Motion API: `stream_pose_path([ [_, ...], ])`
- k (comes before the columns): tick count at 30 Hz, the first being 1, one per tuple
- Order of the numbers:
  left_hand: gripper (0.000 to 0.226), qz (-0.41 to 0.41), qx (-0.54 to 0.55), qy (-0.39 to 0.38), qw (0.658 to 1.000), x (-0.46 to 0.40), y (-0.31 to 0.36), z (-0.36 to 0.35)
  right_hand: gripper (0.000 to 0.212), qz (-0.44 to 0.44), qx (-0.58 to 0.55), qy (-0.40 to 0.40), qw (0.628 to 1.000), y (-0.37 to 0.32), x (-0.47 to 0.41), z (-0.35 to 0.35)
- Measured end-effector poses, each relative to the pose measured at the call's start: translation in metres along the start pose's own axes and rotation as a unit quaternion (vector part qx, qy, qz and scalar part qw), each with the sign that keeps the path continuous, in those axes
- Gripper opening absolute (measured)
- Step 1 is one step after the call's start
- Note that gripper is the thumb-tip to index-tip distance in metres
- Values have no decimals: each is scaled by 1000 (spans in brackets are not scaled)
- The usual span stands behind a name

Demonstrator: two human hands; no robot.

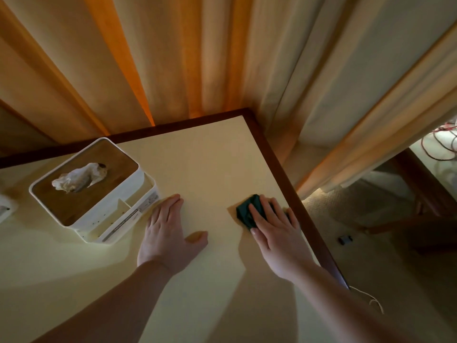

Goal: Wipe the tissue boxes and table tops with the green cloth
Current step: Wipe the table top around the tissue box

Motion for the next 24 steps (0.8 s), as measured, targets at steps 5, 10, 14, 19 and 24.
stream_pose_path([
  [5,101,0,2,3,1000,0,0,1,58,-44,-9,3,999,20,-44,11],
  [10,105,-8,4,7,1000,0,1,2,56,-5,-7,41,999,27,-127,34],
  [14,104,-19,15,7,1000,-2,-1,2,59,-22,10,14,1000,27,-197,45],
  [19,101,-24,3,32,999,-1,-3,-1,57,-43,20,9,999,11,-260,52],
  [24,95,-21,13,47,999,1,0,1,56,17,17,-2,1000,-30,-294,48],
])
Point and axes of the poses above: each hand's wrist, its own x-axis away from the middle knuckle, its own z-axis out of the back of the hand, y = z × x, the point moved 6 cm from there along -x, towards the middle knuckle, and after that the axes turned 5 degrees about z, right-handed, at the moved point
